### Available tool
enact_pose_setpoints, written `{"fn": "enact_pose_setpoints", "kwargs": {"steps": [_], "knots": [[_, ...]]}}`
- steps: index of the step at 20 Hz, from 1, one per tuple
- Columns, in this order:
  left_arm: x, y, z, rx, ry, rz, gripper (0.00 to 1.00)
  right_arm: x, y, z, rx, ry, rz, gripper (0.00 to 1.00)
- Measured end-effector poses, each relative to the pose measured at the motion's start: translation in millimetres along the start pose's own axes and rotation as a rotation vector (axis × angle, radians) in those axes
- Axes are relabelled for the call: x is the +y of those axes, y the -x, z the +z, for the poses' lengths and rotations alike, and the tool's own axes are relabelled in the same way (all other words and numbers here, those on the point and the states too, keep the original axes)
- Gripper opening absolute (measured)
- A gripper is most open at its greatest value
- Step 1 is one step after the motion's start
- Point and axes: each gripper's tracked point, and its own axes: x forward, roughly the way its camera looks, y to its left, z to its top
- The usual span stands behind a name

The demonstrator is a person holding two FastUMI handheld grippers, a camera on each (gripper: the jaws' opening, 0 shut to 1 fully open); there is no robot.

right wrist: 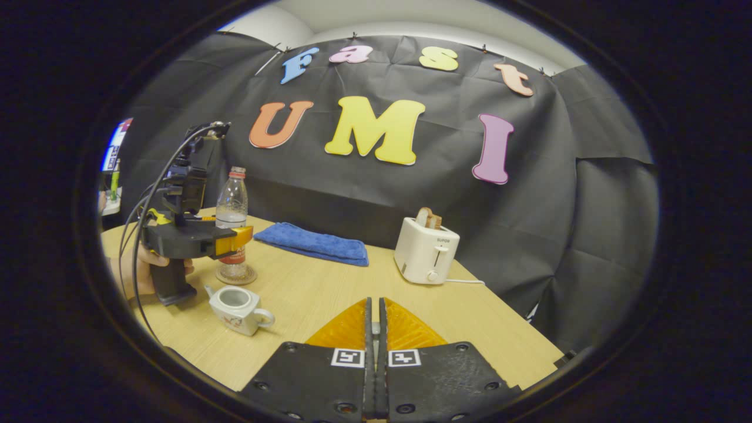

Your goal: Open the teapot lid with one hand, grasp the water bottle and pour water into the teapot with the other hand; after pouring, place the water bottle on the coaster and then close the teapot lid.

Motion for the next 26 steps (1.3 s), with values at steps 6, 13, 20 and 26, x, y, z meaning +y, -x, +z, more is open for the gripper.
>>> {"fn": "enact_pose_setpoints", "kwargs": {"steps": [6,13,20,26], "knots": [[4.2,-3.2,-1.8,-0.017,0.001,-0.003,0.79,6.2,0.4,-2.9,0.007,0.01,0.009,0.0],[3.7,4.6,1.8,-0.014,0.003,-0.015,0.83,12.6,0.8,-3.5,0.006,0.017,0.016,0.0],[2.5,33.5,11.8,-0.014,-0.005,-0.041,0.91,41.6,8.4,5.7,-0.021,-0.023,0.08,0.01],[16.6,81.0,37.5,-0.076,-0.04,-0.015,0.91,77.6,5.7,14.4,-0.053,-0.077,0.175,0.01]]}}
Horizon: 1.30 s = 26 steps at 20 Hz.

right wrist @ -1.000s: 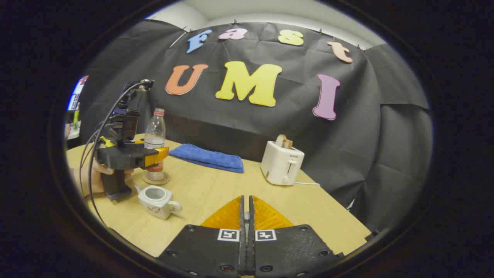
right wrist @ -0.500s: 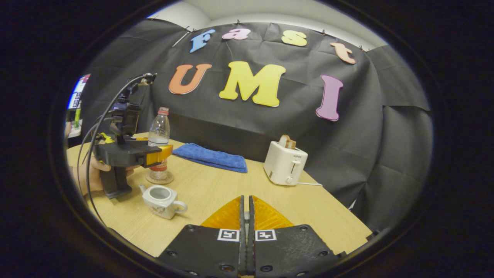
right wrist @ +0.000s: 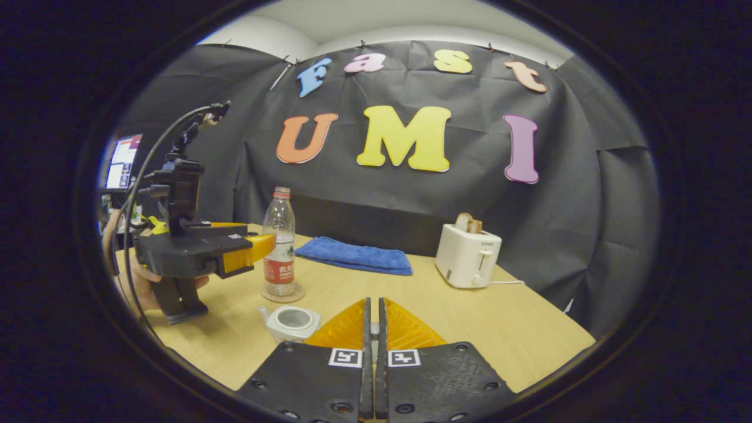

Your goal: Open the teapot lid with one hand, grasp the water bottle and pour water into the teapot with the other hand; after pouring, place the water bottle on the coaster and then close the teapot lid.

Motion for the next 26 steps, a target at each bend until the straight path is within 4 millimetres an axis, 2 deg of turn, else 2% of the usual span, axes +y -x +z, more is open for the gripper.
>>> {"fn": "enact_pose_setpoints", "kwargs": {"steps": [4,7,12,18,19,26], "knots": [[15.6,35.5,14.9,-0.015,0.019,0.043,0.91,21.2,-11.2,-0.4,-0.002,-0.031,0.06,0.03],[34.4,61.5,11.9,-0.001,-0.008,0.119,0.91,41.3,-19.9,2.1,-0.027,-0.064,0.13,0.0],[46.5,93.1,10.6,0.027,-0.022,0.138,0.91,60.5,-37.6,-7.3,0.015,-0.142,0.195,0.01],[50.9,113.2,26.2,0.025,-0.014,0.111,0.91,66.5,-49.6,-4.6,0.004,-0.139,0.171,0.01],[55.9,115.6,28.3,0.029,-0.016,0.129,0.9,69.7,-50.7,-4.5,0.001,-0.138,0.175,0.04],[65.2,120.8,27.7,0.062,0.019,0.131,0.91,87.4,-65.7,-14.0,0.036,-0.095,0.183,0.04]]}}
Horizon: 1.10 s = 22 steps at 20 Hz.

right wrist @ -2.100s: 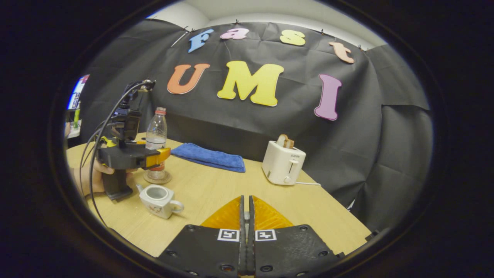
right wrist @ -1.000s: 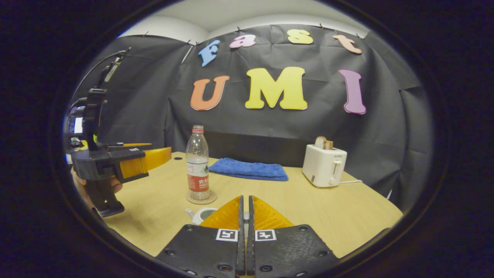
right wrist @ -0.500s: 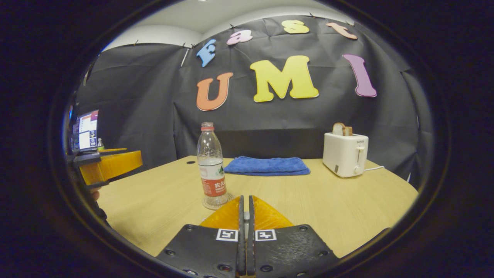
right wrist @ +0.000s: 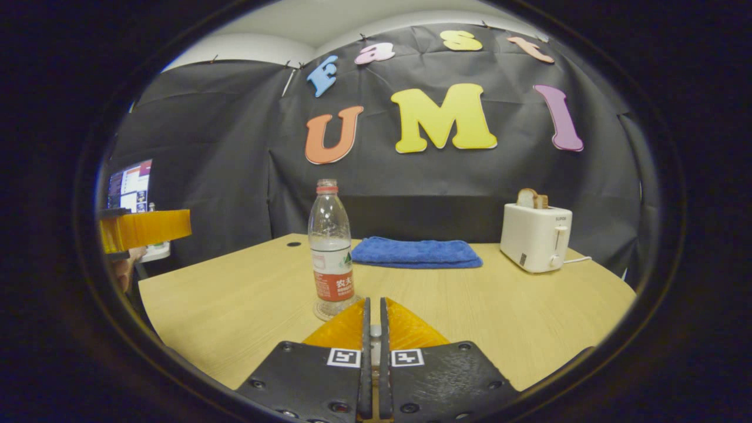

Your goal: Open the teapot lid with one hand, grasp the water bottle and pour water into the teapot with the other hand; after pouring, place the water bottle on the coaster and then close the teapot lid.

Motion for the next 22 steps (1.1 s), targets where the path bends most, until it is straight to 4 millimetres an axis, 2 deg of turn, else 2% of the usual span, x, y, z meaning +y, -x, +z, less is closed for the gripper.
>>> {"fn": "enact_pose_setpoints", "kwargs": {"steps": [5,11,15,16,17,18,21,22], "knots": [[-3.8,1.0,-0.8,0.008,-0.009,-0.018,0.91,0.0,-9.8,-5.2,0.018,0.0,-0.01,0.04],[-10.1,3.2,-0.9,0.015,-0.007,-0.038,0.91,2.1,0.5,6.7,-0.015,0.03,-0.016,0.07],[-9.0,9.4,5.5,0.001,-0.015,-0.032,0.91,-0.8,17.5,24.1,-0.052,0.033,-0.029,0.29],[-10.4,10.9,7.8,-0.001,-0.013,-0.031,0.91,-2.9,23.4,28.4,-0.059,0.034,-0.034,0.39],[-11.0,13.5,10.6,-0.006,-0.014,-0.03,0.91,-7.6,29.3,32.8,-0.069,0.028,-0.05,0.44],[-12.5,15.1,13.7,-0.014,-0.019,-0.03,0.91,-11.0,35.0,38.1,-0.078,0.016,-0.06,0.54],[-12.5,21.2,20.8,-0.03,-0.041,-0.007,0.9,-25.2,55.0,50.5,-0.087,-0.024,-0.093,0.69],[-10.5,23.5,22.5,-0.033,-0.045,0.012,0.9,-31.3,62.3,56.3,-0.093,-0.028,-0.108,0.78]]}}
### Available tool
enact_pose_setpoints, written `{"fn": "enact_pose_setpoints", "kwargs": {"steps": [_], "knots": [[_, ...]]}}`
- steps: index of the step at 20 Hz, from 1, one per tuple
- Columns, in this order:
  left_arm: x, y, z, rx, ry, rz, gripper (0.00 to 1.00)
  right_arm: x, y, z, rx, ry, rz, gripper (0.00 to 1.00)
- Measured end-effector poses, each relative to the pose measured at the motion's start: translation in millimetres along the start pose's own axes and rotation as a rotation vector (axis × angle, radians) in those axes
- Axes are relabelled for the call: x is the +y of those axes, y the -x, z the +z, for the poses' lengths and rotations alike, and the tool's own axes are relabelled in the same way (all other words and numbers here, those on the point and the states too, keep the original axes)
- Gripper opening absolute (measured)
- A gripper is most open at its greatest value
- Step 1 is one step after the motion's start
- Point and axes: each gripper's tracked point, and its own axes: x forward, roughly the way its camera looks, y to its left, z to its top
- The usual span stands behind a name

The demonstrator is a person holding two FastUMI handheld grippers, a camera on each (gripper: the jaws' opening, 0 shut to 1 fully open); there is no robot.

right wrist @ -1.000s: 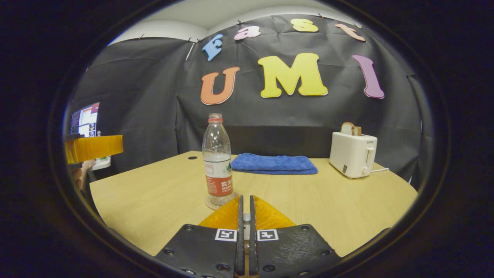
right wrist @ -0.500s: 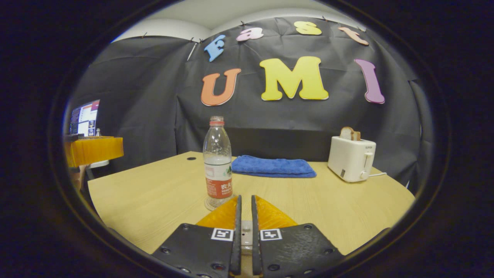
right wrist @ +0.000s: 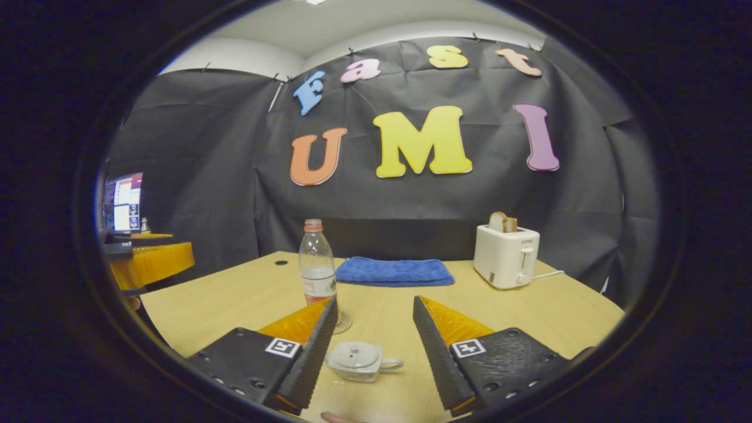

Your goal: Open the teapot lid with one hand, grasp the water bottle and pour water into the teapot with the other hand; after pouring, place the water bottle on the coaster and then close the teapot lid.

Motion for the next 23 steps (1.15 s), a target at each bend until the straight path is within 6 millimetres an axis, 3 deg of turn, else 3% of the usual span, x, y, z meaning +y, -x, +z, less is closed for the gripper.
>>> {"fn": "enact_pose_setpoints", "kwargs": {"steps": [2,5,10,14,17,23], "knots": [[3.5,2.9,0.4,0.002,-0.013,0.041,0.91,-15.6,13.5,11.6,-0.012,0.015,-0.034,0.9],[2.6,5.4,2.7,0.01,-0.015,0.07,0.91,-35.6,33.2,27.2,-0.024,0.046,-0.08,0.96],[4.3,6.5,-1.4,0.019,0.014,0.09,0.9,-61.4,76.1,46.2,-0.041,0.093,-0.131,0.96],[11.0,9.1,0.5,0.022,0.019,0.125,0.91,-76.6,107.3,45.4,-0.049,0.11,-0.165,0.95],[10.7,9.7,1.7,0.014,0.035,0.14,0.91,-85.1,118.4,40.7,-0.057,0.09,-0.17,0.95],[1.0,11.5,4.8,-0.002,0.029,0.139,0.91,-82.0,117.5,35.6,-0.055,0.097,-0.152,0.95]]}}
